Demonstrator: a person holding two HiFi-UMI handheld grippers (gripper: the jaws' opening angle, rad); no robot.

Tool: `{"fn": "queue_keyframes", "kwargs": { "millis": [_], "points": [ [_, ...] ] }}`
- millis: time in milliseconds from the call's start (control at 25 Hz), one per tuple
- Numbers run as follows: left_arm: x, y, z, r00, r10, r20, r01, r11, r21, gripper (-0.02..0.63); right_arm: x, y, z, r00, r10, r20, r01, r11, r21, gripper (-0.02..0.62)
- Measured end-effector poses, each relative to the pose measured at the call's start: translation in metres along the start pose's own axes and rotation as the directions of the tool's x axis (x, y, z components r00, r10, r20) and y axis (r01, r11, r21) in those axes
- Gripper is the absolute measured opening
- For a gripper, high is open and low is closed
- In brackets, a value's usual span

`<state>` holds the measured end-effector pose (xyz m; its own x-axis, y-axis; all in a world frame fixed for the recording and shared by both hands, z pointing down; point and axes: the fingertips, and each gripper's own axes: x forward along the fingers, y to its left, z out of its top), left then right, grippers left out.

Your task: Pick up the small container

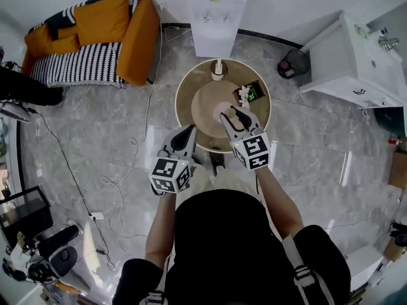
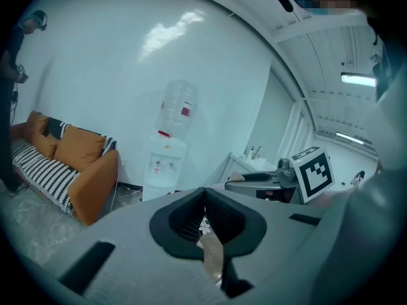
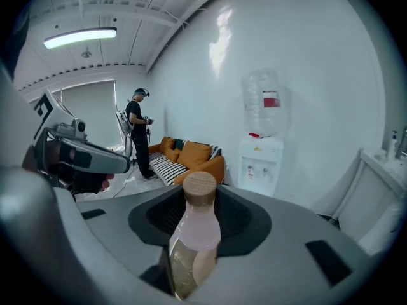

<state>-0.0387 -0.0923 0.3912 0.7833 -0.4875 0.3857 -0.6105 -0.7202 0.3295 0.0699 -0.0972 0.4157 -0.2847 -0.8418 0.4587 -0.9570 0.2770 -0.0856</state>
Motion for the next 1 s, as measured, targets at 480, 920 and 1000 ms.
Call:
{"fn": "queue_keyframes", "kwargs": {
  "millis": [480, 920, 1000],
  "points": [
    [-0.023, -0.033, 0.049, 0.987, 0.027, 0.156, -0.032, 0.999, 0.027, 0.018, -0.058, 0.022, 0.057, 0.988, 0.073, 0.139, -0.066, 0.996, -0.054, 0.143],
    [-0.039, -0.056, 0.088, 0.968, 0.011, 0.252, -0.025, 0.998, 0.055, 0.018, -0.073, 0.042, 0.108, 0.97, 0.153, 0.187, -0.131, 0.983, -0.126, 0.143],
    [-0.043, -0.058, 0.094, 0.964, 0.012, 0.267, -0.03, 0.998, 0.063, 0.018, -0.075, 0.044, 0.114, 0.967, 0.159, 0.197, -0.135, 0.982, -0.13, 0.141]
  ]
}}
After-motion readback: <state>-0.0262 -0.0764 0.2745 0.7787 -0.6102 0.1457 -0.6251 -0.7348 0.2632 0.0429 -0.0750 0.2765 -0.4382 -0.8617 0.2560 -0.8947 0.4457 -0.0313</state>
